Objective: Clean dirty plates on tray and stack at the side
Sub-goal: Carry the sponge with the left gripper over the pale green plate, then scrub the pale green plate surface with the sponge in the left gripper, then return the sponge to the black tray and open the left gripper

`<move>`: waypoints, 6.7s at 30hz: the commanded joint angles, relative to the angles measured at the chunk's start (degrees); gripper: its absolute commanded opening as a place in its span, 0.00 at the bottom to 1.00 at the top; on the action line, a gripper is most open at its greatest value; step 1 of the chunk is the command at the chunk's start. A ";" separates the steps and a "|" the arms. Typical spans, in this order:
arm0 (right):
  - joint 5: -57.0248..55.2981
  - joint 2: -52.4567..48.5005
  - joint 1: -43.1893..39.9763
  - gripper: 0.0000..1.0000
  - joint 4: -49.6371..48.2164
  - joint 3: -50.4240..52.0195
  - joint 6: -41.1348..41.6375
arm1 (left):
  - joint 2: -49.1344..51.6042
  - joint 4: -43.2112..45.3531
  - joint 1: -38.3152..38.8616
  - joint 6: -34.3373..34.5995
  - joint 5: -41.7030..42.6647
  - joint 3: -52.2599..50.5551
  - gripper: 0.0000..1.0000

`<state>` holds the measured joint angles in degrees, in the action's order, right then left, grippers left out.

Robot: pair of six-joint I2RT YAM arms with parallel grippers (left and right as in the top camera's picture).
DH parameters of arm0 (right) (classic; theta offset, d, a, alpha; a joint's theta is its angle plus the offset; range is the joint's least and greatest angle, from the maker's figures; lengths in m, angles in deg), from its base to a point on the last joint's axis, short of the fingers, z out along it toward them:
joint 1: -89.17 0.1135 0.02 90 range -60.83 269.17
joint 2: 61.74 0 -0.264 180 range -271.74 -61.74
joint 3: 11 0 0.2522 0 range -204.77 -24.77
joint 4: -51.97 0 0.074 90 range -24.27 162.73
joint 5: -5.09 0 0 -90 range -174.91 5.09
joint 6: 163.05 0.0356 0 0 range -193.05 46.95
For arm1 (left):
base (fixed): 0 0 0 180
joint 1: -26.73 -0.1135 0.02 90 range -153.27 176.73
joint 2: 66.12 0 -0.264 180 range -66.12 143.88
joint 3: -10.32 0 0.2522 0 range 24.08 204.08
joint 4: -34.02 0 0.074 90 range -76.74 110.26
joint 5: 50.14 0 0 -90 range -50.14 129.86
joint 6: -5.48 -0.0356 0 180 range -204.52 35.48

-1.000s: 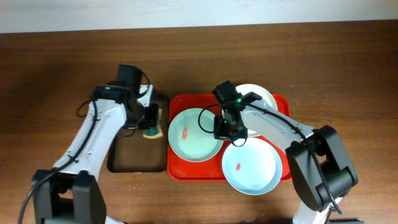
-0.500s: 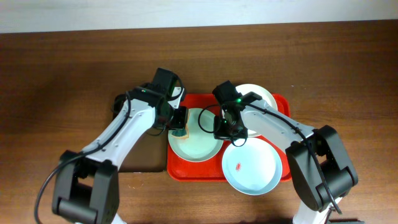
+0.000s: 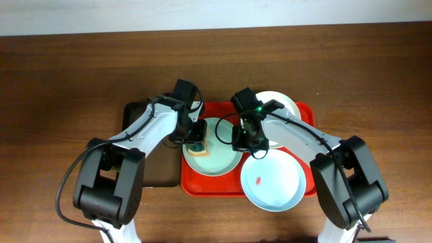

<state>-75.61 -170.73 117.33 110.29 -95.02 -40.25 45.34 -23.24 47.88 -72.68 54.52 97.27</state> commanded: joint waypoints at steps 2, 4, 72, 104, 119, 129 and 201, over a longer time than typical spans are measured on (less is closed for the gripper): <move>2.27 -0.35 1.07 0.04 -0.46 -0.04 0.28 | -3.87 -0.55 0.09 0.55 1.68 4.76 0.00; 2.27 -0.35 1.07 0.04 -0.46 -0.04 0.28 | -5.66 -1.51 0.09 0.55 1.64 5.25 0.00; 2.27 -0.35 1.07 0.04 -1.07 -0.04 -1.01 | -14.43 -19.34 -8.68 -2.23 -7.76 9.05 0.00; 2.29 -0.35 1.07 0.04 -1.33 -0.04 -0.98 | -15.80 -9.88 -6.93 -2.05 2.54 -1.11 0.00; 2.29 -0.35 1.07 0.04 -1.31 -0.04 -0.98 | -2.54 0.98 0.70 1.01 1.90 -2.01 0.00; 2.29 -0.35 1.07 0.04 -1.31 -0.04 -0.98 | 0.74 -1.46 -0.46 0.87 13.46 1.31 0.00; 2.27 -0.35 1.07 0.20 -1.55 -0.04 -0.98 | -23.08 -8.39 -14.12 0.68 -12.46 -8.98 0.63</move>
<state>-74.28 -170.73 117.47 108.93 -95.02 -41.30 27.00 -29.58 34.33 -72.29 41.38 82.17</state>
